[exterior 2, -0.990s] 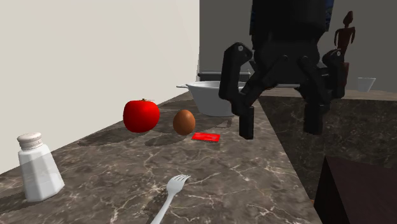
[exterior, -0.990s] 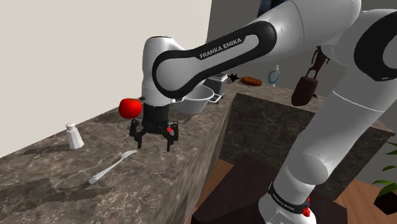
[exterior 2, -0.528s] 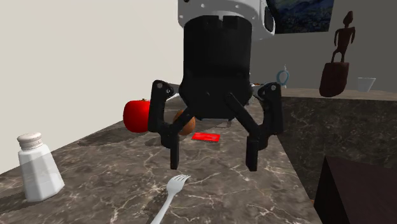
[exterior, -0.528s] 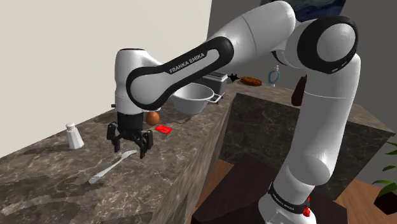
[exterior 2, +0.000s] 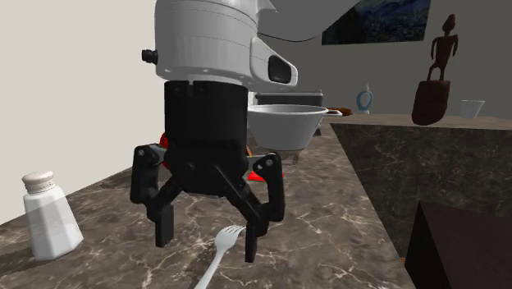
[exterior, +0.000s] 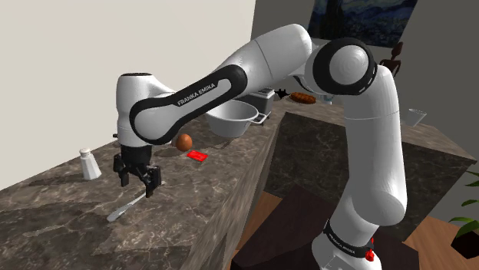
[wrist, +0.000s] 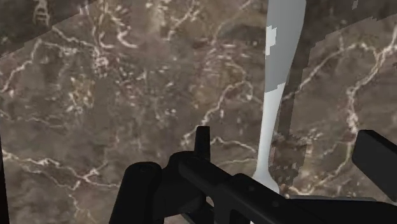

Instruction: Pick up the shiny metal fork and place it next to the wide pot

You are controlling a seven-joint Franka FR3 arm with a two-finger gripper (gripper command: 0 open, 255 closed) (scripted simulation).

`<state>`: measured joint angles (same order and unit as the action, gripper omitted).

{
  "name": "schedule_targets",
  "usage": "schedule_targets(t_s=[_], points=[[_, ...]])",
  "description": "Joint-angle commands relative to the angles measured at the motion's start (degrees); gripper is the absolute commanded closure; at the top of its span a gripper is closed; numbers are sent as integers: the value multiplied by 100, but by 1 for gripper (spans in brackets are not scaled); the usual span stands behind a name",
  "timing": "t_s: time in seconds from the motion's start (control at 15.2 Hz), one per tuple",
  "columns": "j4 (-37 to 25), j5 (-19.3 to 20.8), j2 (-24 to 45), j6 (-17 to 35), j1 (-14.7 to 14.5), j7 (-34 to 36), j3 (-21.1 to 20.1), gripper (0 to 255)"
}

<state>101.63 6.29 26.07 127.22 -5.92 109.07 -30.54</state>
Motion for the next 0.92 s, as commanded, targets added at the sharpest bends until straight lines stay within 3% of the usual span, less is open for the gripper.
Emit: schedule_targets(t_s=[0.0,0.73,0.79,0.86], points=[[-1,64,118,114,-53,63,40,0],[49,151,282,317,-118,117,93,0],[49,151,282,317,-118,117,93,255],[49,151,282,317,-118,117,93,255]])
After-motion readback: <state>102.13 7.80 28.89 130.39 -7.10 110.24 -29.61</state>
